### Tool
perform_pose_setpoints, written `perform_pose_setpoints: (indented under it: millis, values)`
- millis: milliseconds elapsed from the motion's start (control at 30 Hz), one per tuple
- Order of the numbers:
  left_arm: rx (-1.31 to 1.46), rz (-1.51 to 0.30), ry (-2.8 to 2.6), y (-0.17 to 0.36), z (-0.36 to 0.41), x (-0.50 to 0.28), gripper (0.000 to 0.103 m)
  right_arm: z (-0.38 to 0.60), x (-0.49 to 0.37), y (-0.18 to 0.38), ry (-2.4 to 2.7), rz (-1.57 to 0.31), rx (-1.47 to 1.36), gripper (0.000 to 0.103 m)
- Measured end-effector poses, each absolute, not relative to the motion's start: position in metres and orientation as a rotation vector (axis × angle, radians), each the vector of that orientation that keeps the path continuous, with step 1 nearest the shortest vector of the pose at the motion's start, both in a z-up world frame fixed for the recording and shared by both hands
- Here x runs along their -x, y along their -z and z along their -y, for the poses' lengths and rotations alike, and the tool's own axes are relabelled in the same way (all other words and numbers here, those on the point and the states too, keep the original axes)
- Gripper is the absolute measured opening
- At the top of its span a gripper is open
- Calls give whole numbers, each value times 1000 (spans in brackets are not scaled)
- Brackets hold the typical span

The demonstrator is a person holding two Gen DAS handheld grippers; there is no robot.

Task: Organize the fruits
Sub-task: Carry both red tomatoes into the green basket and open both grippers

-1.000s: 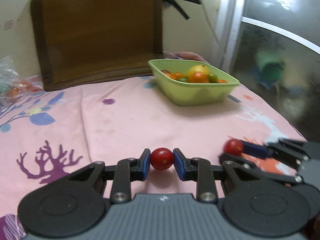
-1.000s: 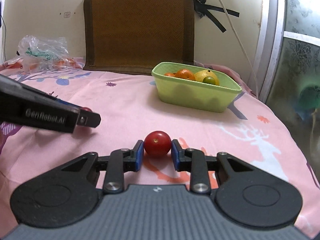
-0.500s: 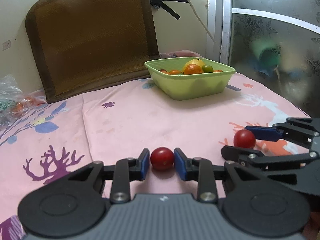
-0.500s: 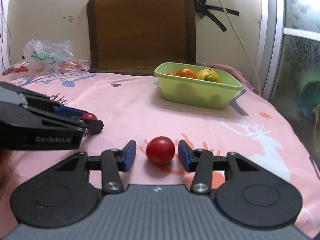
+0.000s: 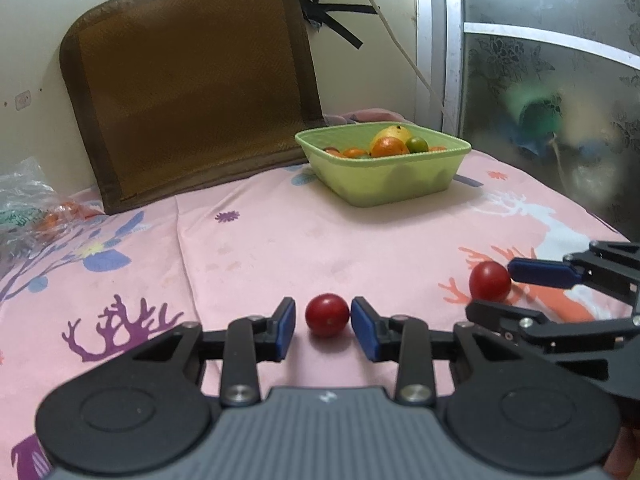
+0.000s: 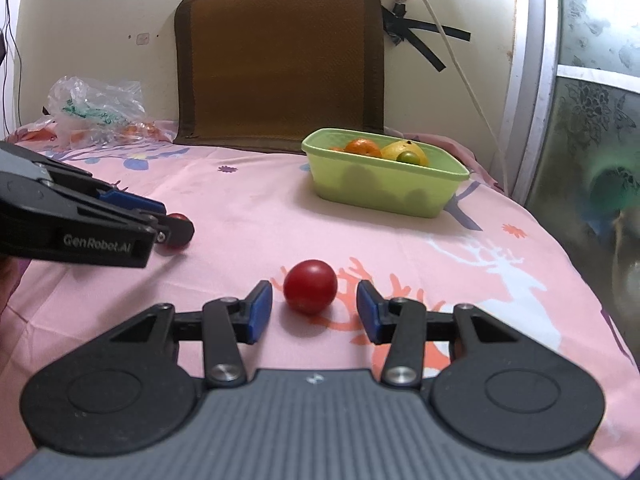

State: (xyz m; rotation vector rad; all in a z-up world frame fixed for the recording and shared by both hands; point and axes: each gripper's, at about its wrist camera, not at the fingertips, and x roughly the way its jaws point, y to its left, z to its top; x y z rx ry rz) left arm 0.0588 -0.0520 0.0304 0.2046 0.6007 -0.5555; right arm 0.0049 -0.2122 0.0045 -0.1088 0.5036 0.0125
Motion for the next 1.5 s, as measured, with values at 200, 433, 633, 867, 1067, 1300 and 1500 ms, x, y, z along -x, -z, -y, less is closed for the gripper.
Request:
perform_pose_setpoints:
  millis: [200, 433, 633, 867, 1067, 1300, 1500]
  values:
    - [-214, -614, 565, -28, 55, -58, 32, 208, -4, -3, -19, -500, 133, 49]
    - [-225, -621, 568, -25, 55, -57, 31, 209, -4, -4, -24, -495, 136, 47]
    - [-232, -620, 578, -24, 61, -59, 27, 209, -7, -3, -26, -511, 122, 32]
    - [-210, -631, 580, -25, 61, -62, 26, 212, -7, -3, -32, -509, 102, 31]
    - [-183, -683, 572, -30, 63, -70, 26, 222, -7, -5, -31, -506, 32, 31]
    - [-204, -720, 547, -45, 75, -81, 26, 244, -17, -17, -58, -511, -105, 31]
    - [-232, -685, 544, -67, 91, -97, 26, 255, -25, -41, -36, -435, -72, 31]
